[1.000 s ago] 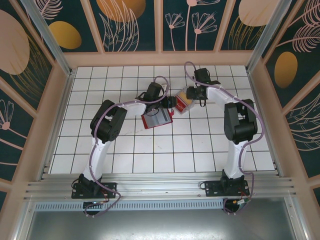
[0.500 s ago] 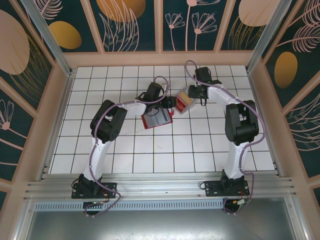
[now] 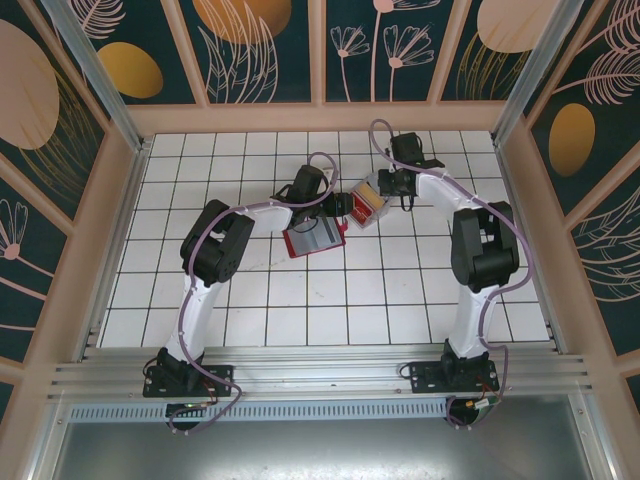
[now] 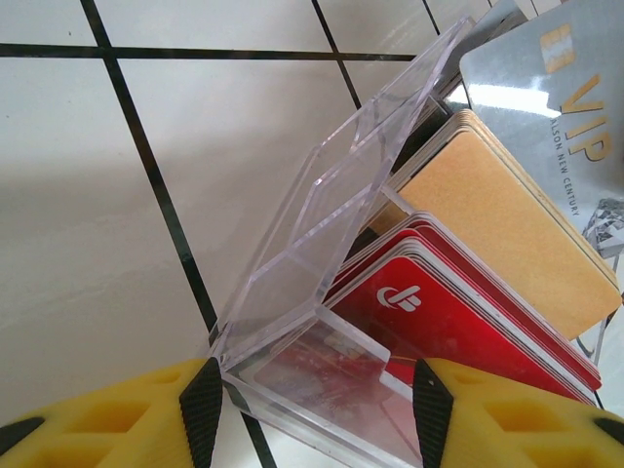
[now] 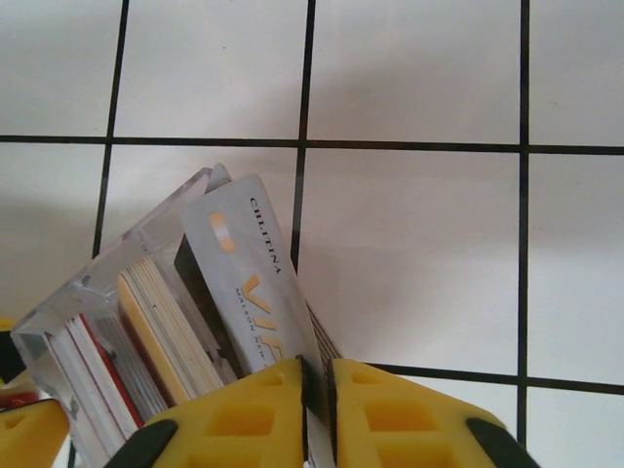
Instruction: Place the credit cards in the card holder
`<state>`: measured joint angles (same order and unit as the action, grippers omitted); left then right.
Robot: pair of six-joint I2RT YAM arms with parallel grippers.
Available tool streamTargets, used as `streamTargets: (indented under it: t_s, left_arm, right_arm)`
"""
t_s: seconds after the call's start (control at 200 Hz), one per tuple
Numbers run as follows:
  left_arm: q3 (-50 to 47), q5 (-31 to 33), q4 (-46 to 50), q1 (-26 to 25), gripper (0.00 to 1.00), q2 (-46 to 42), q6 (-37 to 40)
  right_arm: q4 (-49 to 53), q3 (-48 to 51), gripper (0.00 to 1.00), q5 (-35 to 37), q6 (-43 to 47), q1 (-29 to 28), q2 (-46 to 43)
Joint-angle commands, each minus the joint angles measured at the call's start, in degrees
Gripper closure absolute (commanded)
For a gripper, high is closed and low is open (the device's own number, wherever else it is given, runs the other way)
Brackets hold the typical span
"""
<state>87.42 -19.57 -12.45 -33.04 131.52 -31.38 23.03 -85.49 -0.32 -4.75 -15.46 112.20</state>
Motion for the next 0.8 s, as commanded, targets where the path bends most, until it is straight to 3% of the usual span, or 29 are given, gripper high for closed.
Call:
streamTargets:
  t_s: [0.0, 0.48, 0.661, 0.796]
  left_arm:
    - [-1.76, 0.24, 3.49, 0.06, 0.44, 0.83, -0.09]
    - [-1.93, -0.18, 2.95, 0.02, 0.44, 0.5, -0.18]
    - [-2.47, -0.46, 2.33, 0.03, 0.45, -0.88, -0.18]
    - [-3.65, 0.47, 1.15, 0.1, 0.43, -5.01, 0.87]
  right_arm:
    - [1.88, -1.33, 0.88, 1.46, 0.87, 0.39, -2.06]
    - [1.64, -1.84, 0.95, -4.61, -0.59, 0.45, -6.18]
    - [-0.16, -0.72, 0.96, -9.59, -2.54, 0.8, -8.36]
    - [-3.67, 1.81, 0.97, -17.38, -5.38, 1.9, -11.27]
